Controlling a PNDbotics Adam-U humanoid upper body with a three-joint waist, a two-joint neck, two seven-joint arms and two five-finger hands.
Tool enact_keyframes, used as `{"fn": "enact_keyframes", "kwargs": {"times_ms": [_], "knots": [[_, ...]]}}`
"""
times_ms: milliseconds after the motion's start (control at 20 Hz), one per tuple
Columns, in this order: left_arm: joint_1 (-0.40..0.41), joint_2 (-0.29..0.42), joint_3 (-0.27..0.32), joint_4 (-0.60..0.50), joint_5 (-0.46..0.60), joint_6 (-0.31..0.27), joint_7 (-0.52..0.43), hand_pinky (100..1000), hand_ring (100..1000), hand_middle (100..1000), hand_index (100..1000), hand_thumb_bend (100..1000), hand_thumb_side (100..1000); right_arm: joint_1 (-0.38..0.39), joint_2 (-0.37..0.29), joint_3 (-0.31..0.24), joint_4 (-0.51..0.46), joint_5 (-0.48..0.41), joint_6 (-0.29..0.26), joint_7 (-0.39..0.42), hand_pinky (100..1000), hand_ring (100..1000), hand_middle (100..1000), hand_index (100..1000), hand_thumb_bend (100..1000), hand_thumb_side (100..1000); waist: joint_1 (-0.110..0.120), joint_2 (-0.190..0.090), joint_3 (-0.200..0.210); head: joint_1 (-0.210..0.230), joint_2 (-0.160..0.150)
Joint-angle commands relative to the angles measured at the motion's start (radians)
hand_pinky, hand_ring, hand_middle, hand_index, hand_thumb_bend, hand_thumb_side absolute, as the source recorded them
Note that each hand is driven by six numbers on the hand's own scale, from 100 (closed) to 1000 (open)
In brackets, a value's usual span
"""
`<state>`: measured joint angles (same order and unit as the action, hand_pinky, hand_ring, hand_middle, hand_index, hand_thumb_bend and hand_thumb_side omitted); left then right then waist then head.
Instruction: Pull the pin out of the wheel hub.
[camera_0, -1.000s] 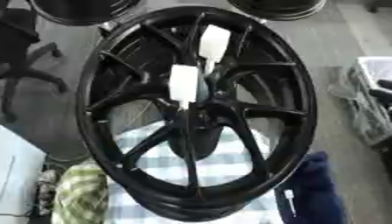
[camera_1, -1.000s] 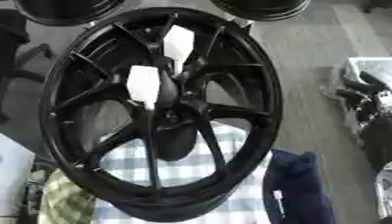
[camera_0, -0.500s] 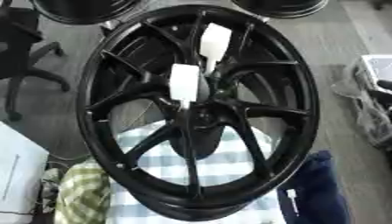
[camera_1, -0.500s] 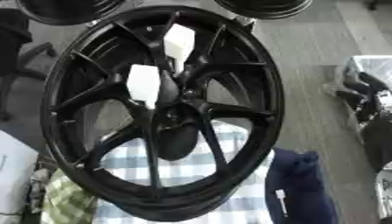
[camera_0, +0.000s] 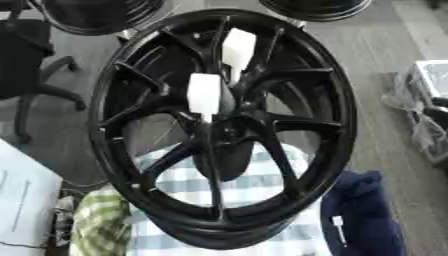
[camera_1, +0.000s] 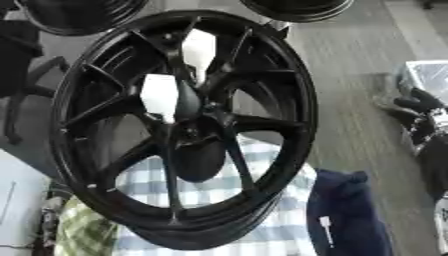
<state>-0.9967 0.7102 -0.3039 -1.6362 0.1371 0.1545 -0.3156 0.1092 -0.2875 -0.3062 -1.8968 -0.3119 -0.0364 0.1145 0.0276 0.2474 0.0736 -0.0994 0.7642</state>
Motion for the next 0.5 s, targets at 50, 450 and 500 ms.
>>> {"fn": "enact_keyframes", "kwargs": {"times_ms": [50,450,500], "knots": [[-0.086,0.052,-0.091,0.008,-0.032,0.039,-0.111,814,841,764,829,100,667,0.005,-0.031,0.0,-0.02,0.007,-0.002,0.002,1000,786,757,899,100,749,0.001,-0.025,0.003,-0.006,0.006],[-0.25,-0.045,-0.249,0.039,-0.133,0.11,-0.314,829,842,766,841,100,689,0.014,-0.03,0.003,-0.02,0.014,-0.003,0.005,1000,786,758,899,100,753,-0.001,-0.03,0.004,-0.021,0.006],[-0.261,-0.056,-0.265,0.047,-0.143,0.114,-0.338,830,842,767,842,100,698,0.016,-0.029,0.003,-0.02,0.014,-0.003,0.004,1000,786,758,899,100,754,-0.001,-0.03,0.004,-0.024,0.006]]}}
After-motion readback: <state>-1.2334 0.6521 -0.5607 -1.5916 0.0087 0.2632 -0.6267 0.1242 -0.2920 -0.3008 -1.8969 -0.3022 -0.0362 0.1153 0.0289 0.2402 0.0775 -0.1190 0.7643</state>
